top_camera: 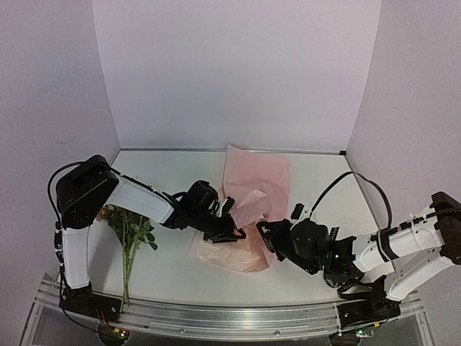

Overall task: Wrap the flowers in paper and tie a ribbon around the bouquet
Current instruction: Unfold the folded wrapping paper at the center of the board.

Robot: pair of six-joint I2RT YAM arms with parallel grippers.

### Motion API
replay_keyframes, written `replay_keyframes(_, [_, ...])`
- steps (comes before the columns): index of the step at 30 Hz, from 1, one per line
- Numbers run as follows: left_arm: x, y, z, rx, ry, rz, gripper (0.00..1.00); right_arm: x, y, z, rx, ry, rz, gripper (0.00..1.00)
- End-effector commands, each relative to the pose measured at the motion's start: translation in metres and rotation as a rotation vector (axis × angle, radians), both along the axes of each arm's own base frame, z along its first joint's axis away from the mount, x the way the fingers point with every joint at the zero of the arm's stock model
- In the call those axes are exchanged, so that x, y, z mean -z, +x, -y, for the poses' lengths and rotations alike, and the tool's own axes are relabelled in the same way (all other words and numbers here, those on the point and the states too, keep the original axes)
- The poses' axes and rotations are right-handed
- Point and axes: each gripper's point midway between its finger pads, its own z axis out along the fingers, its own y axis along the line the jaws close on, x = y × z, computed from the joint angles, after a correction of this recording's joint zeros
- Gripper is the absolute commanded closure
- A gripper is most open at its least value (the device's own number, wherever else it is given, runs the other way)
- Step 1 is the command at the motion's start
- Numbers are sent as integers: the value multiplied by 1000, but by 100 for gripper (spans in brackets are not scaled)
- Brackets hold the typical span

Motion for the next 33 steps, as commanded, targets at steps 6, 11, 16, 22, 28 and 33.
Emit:
replay_keyframes(6, [83, -5, -76, -273, 383, -129, 63, -4, -15, 53, 73, -128, 104, 100])
replay_keyframes(11, [98, -19, -112, -347, 460, -154, 64, 24, -35, 111, 131, -390, 156, 100])
replay_keyframes(16, [107, -29, -132, -381, 495, -170, 65, 41, -52, 164, 164, -700, 189, 100])
replay_keyframes(22, [117, -43, -158, -410, 549, -180, 65, 58, -62, 170, 136, -819, 184, 100])
replay_keyframes(28, [119, -42, -180, -430, 585, -175, 65, 64, -67, 167, 90, -888, 190, 70])
replay_keyframes(33, [117, -37, -200, -428, 620, -151, 65, 41, -67, 172, 32, -1024, 244, 31])
